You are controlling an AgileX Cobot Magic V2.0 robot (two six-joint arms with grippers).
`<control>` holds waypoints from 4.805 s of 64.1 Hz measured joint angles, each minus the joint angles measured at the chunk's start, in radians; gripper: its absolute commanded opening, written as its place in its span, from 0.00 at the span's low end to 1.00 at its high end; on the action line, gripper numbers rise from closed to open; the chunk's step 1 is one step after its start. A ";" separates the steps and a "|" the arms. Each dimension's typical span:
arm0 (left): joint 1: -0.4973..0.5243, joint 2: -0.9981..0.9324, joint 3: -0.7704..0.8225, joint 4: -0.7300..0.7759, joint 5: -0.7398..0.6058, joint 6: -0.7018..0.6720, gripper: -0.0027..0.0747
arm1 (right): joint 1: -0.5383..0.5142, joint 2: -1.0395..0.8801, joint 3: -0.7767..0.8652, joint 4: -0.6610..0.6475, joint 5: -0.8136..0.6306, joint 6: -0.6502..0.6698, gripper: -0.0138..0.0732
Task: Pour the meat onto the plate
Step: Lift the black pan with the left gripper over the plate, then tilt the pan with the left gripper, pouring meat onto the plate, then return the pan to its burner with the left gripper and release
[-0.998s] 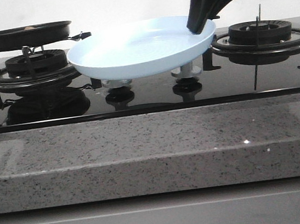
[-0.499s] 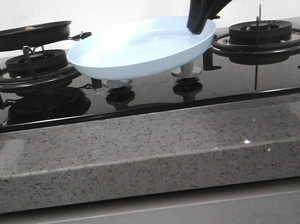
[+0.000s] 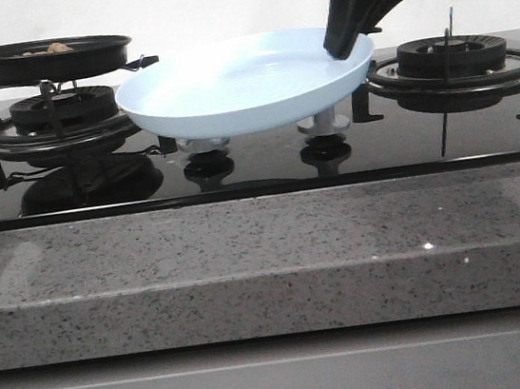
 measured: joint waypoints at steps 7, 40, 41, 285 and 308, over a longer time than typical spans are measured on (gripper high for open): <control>0.017 0.000 0.000 -0.032 0.053 0.007 0.01 | 0.000 0.000 0.000 0.000 0.000 0.000 0.09; -0.001 -0.105 0.000 -0.076 0.155 0.040 0.01 | 0.000 0.000 0.000 0.000 0.000 0.000 0.09; -0.004 -0.113 0.000 -0.071 0.155 0.042 0.01 | 0.000 0.000 0.000 0.000 0.000 0.000 0.09; -0.060 -0.105 0.111 -0.210 -0.068 0.186 0.01 | 0.000 0.000 0.002 0.000 0.002 -0.001 0.09; -0.060 -0.054 0.113 -0.222 -0.141 0.180 0.01 | 0.000 0.000 0.002 0.000 0.002 -0.001 0.09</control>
